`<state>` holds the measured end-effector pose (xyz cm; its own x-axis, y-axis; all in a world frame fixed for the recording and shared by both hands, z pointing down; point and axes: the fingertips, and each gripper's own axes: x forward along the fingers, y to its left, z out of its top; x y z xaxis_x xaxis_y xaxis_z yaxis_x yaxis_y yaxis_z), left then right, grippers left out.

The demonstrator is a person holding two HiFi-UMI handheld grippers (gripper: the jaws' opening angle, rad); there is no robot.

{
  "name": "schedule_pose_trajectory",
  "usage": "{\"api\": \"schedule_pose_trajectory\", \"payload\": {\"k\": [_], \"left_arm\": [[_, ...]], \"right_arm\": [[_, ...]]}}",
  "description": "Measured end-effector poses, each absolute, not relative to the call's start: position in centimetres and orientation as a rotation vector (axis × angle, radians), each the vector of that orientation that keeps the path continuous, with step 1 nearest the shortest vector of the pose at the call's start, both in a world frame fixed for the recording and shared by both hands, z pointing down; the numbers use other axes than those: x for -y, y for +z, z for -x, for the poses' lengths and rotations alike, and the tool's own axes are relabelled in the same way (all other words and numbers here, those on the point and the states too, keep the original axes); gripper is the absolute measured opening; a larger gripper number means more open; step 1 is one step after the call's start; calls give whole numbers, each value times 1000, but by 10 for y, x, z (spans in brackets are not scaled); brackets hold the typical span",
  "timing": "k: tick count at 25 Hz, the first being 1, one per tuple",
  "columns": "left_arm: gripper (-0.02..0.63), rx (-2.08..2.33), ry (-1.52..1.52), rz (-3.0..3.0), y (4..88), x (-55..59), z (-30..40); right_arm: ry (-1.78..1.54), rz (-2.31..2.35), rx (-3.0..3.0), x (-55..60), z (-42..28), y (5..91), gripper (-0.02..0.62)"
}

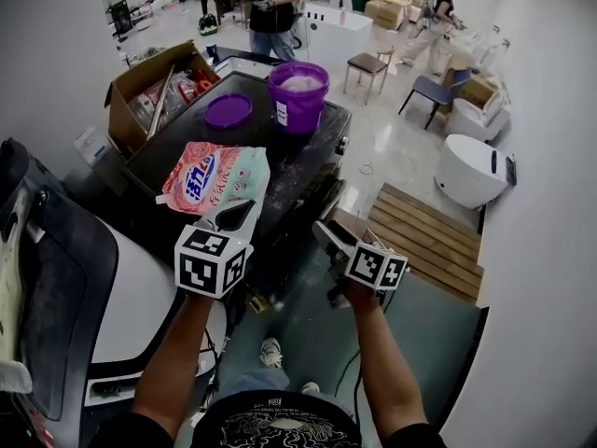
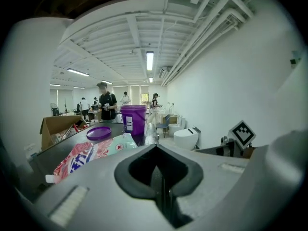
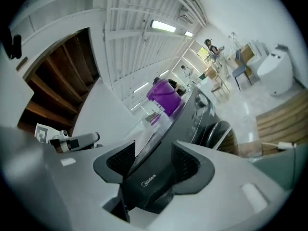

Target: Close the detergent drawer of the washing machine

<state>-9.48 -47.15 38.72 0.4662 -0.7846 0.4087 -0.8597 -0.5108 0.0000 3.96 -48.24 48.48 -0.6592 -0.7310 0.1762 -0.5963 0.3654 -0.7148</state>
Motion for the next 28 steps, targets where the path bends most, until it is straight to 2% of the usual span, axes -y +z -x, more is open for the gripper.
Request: {"api": "schedule_pose_trajectory", "payload": {"k": [14,25,28], "left_arm": [[0,1271,450,-2657,343,512,44],[0,1247,367,-2725,322,532,35],[0,1245,369,-2744,320,533,36]], "right_arm": [[-600,1862,-2518,481,-146,376,136],[-310,2103,-2468,471,-171,331,70],[-287,2132,-2455,470,-171,330,33]]}}
